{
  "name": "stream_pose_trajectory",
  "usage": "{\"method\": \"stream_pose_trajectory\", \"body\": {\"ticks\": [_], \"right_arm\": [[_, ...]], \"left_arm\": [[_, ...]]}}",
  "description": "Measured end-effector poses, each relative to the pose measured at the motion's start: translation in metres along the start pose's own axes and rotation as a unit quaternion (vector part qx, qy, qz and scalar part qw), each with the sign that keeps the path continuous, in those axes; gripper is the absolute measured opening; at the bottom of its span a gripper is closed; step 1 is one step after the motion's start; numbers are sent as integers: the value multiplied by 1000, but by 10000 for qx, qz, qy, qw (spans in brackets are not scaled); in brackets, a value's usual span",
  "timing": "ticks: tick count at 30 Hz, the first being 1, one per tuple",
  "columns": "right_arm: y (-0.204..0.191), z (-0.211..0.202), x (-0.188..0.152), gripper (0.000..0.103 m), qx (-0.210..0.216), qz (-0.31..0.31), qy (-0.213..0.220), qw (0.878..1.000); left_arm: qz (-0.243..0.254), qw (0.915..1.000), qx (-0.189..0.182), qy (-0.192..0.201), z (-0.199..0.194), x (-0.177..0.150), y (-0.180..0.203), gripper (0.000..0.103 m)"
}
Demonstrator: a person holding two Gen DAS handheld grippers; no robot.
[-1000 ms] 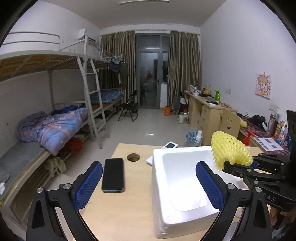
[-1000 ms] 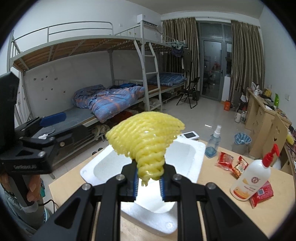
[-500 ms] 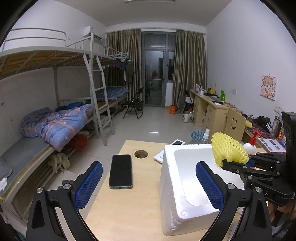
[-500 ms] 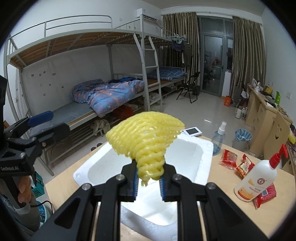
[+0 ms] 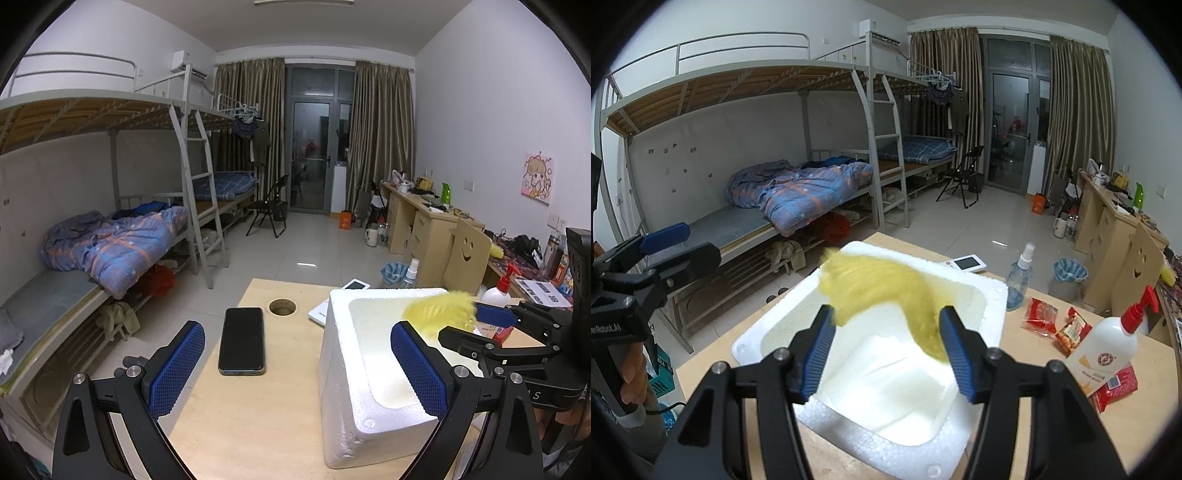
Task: Organize soft objects
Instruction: 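Lower the yellow foam net into the foam box and open the right gripper, then withdraw both open grippers from the foam box toward the mask and tissues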
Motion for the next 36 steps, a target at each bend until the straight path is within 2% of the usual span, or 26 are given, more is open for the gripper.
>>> {"method": "stream_pose_trajectory", "body": {"ticks": [15,18,20,22,36], "right_arm": [[1,-12,0,71,19,79,100,9999],[5,-17,-1,83,19,162,156,9997],[11,-22,-1,99,55,276,253,9993],[14,-28,-2,103,-17,323,331,9989],[27,-68,-16,103,-299,353,588,9972]], "left_arm": [[23,10000,-35,18,-8,3,12,101],[43,10000,-24,45,-12,3,14,101],[61,10000,-21,52,-14,2,17,101],[38,10000,-42,68,-16,2,17,101],[257,9989,-295,254,-46,-4,52,101]]}}
Point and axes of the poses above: each gripper's, at about its wrist camera, not at the fingertips, and z roughly the way its jaws point, y to its right, x to its top, the point moved 4 cm from there along z, roughly the way its jaws point
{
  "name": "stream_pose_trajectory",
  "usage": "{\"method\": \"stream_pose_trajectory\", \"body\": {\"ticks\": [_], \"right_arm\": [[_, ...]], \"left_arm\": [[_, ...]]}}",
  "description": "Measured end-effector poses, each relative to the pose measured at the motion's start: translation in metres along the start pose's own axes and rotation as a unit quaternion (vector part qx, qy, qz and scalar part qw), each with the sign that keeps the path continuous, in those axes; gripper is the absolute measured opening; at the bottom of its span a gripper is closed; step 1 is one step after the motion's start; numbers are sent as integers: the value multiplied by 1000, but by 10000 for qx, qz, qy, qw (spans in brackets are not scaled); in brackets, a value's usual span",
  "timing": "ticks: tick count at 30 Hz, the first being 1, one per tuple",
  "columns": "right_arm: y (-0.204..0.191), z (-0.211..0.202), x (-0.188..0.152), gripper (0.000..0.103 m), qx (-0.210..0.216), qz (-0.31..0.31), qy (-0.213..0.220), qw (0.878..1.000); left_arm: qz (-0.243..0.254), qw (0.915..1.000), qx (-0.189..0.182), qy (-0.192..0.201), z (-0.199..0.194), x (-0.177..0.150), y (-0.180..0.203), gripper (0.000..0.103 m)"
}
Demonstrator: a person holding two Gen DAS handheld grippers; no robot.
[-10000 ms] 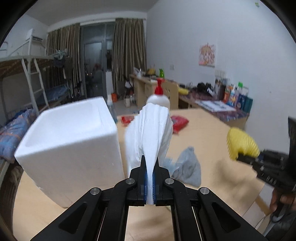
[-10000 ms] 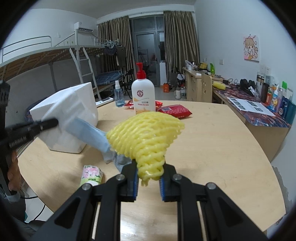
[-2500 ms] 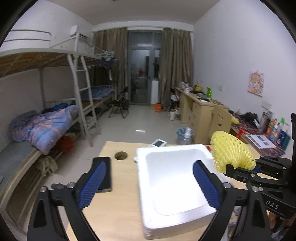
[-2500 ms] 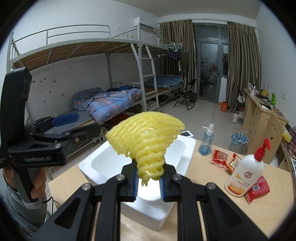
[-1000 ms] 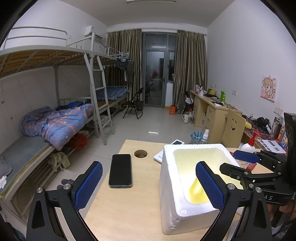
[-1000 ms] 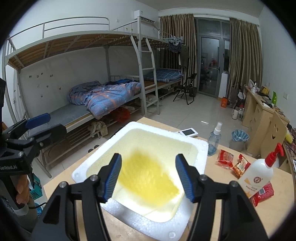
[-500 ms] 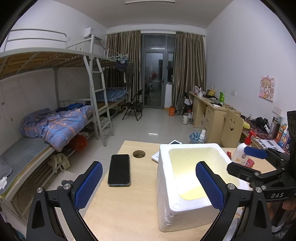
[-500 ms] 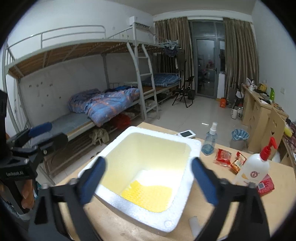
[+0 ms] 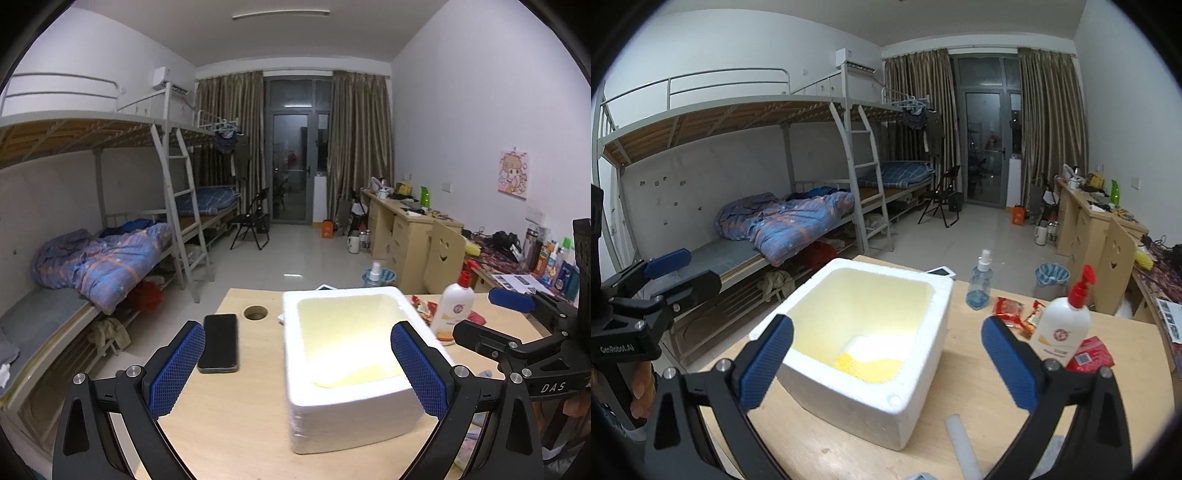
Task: Organize soft objects
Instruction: 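Withdraw both open grippers from the foam box toward the mask and tissues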
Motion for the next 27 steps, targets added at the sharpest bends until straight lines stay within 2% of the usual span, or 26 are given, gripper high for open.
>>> {"method": "stream_pose_trajectory", "body": {"ticks": [9,19,27], "right_arm": [[31,-44,-9,103,-437,219,262,9985],[60,-67,-24,103,-885,496,333,9943],[75,-86,-42,103,-1026,629,512,9914]], "left_arm": [[204,9987,-471,44,-8,-2,46,101],[404,9943,-989,7,-5,-7,101,101],[321,9923,-1195,110,-8,-14,112,101]]}}
Point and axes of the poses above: each gripper's, at about its wrist camera, not at the fingertips, and z roughly the way its jaws point, y to its right, x to its top, the point moved 4 cm from there along z, roughly the way its jaws point
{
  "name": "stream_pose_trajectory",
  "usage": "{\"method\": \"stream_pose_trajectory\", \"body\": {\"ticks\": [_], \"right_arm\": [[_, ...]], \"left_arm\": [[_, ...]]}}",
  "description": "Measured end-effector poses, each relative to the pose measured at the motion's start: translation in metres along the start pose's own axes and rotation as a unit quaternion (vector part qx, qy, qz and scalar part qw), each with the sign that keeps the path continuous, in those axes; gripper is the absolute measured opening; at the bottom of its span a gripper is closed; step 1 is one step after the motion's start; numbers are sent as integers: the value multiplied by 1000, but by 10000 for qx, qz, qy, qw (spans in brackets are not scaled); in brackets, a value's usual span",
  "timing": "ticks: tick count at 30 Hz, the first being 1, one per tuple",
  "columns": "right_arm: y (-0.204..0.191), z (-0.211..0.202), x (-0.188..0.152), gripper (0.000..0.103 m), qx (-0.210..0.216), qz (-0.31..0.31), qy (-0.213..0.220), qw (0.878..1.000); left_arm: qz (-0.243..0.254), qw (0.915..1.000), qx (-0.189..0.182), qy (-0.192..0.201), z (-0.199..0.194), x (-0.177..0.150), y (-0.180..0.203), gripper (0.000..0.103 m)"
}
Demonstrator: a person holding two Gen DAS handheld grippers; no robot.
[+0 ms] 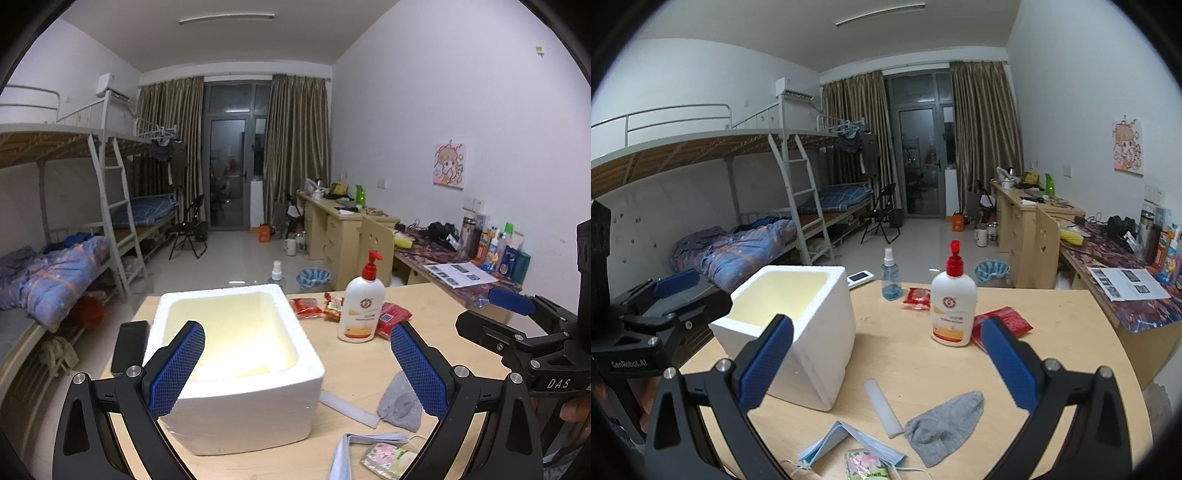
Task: Organize soft objects
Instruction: 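Withdraw both open grippers from the foam box toward the mask and tissues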
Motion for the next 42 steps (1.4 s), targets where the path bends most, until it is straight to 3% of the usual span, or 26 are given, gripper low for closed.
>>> {"method": "stream_pose_trajectory", "body": {"ticks": [10,23,28,36,42], "right_arm": [[9,-9,-21,103,-108,4,78,9999],[18,-19,-62,103,-231,85,-90,9997],[17,-24,-79,103,-169,107,-100,9998],[14,-21,-101,103,-66,147,-336,9993],[15,-19,-104,103,-73,149,-399,9991]], "left_arm": [[64,9995,-117,303,-19,-20,8,101],[37,9989,-427,186,-15,-74,18,101],[36,9990,-362,267,-13,-94,20,101],[47,9992,-395,1,3,-123,22,101],[-15,9989,-455,-137,13,-128,24,101]]}}
Point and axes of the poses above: each gripper's, at about its wrist camera, not at the fingertips, and z roughly the way its jaws point, y to its right, x to its top, the point moved 4 cm from there along z, roughly the way its jaws point
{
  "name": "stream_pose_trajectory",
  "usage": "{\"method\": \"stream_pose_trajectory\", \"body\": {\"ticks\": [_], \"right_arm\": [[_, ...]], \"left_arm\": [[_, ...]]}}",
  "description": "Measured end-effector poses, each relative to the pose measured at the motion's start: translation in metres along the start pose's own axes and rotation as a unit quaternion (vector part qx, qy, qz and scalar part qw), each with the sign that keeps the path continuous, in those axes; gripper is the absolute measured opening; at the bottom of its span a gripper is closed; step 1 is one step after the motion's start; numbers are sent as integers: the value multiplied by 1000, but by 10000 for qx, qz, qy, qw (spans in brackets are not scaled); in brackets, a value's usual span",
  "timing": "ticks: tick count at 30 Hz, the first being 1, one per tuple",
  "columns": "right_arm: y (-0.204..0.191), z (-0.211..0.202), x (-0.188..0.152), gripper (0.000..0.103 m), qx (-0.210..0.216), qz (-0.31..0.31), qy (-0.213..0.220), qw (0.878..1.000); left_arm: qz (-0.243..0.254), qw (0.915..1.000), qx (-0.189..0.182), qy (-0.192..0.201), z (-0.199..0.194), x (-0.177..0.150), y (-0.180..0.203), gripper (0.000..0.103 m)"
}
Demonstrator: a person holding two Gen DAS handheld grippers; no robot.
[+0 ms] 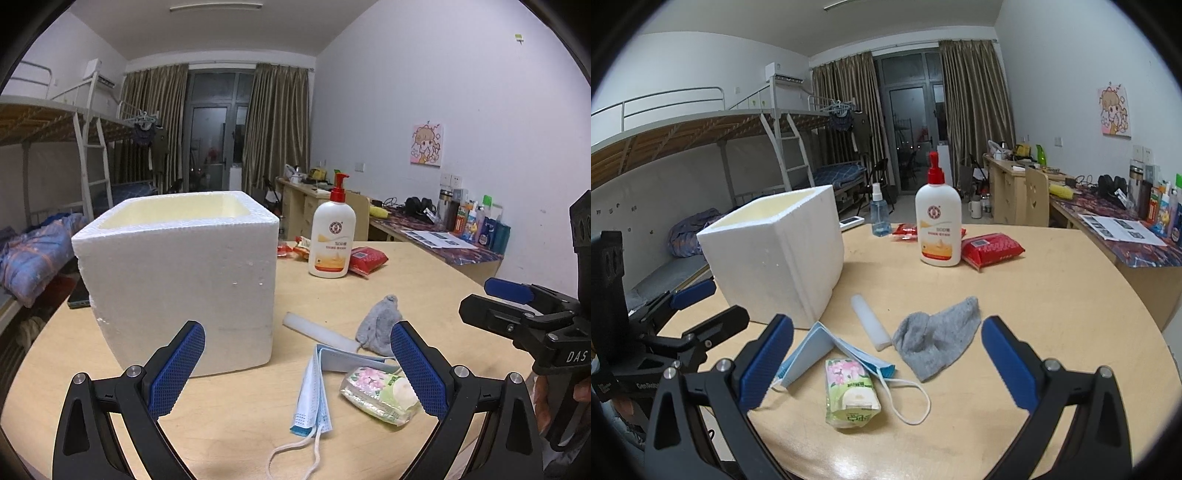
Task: Organize soft objects
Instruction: 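Withdraw both open grippers from the foam box toward the mask and tissues, then grasp the blue mask with the left gripper while the right grasps the tissue packet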
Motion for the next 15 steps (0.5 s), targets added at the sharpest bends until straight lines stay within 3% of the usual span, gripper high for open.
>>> {"method": "stream_pose_trajectory", "body": {"ticks": [15], "right_arm": [[17,15,-13,103,-10,152,-353,9993]], "left_arm": [[129,9976,-195,-647,41,-21,17,100]]}}
Point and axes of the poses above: each gripper's, at about its wrist camera, not at the fingertips, and z roughly the way its jaws point, y to its right, x to its top, the point moved 4 cm from there along z, roughly the way its jaws point
